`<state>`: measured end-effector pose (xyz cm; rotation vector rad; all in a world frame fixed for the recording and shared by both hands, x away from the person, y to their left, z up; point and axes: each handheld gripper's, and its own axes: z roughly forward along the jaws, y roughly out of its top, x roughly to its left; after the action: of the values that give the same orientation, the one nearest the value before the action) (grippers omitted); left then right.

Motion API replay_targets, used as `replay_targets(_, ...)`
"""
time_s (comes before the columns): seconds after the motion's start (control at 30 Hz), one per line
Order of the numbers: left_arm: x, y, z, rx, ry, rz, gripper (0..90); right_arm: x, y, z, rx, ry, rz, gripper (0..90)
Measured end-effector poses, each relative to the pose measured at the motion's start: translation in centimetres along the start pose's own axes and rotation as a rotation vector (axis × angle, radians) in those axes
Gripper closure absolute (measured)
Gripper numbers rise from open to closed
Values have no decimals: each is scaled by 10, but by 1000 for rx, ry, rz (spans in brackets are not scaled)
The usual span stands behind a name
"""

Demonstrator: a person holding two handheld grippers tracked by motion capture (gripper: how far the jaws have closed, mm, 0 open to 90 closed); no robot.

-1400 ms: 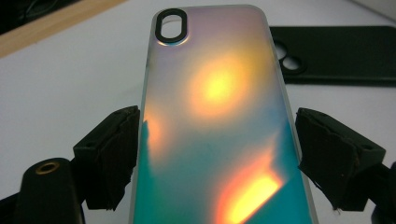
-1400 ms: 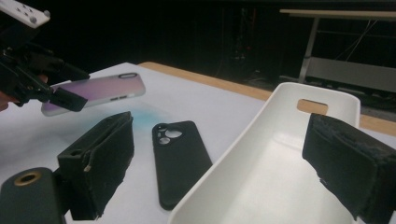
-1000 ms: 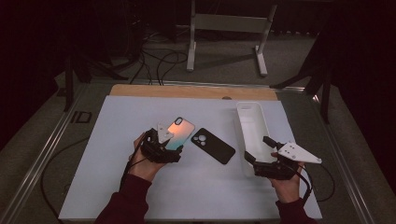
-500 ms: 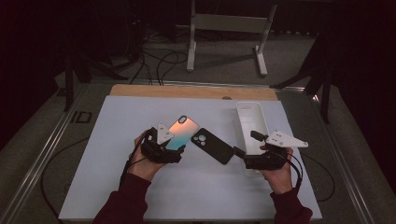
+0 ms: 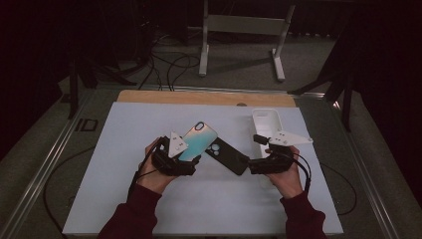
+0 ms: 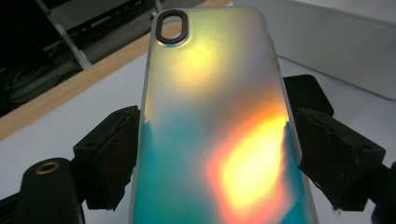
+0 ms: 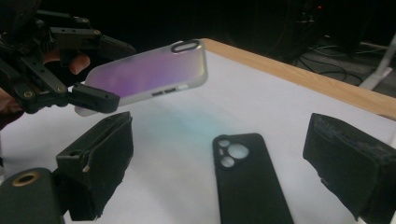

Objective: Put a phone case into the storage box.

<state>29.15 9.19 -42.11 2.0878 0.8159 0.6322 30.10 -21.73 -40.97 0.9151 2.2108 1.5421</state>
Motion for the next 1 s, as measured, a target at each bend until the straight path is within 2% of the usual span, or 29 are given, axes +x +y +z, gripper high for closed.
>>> replay_targets(0.37, -10, 6, -5, -41, -43, 39, 168, 0, 1, 10, -4, 44, 51, 84)
replay_targets(0.6, -20, 10, -6, -64, -82, 75, 168, 2, 2, 16, -6, 68, 71, 84)
replay_targets(1.0, -36, 17, -7, -111, -122, 125, 168, 6, 3, 24, -7, 122, 115, 85)
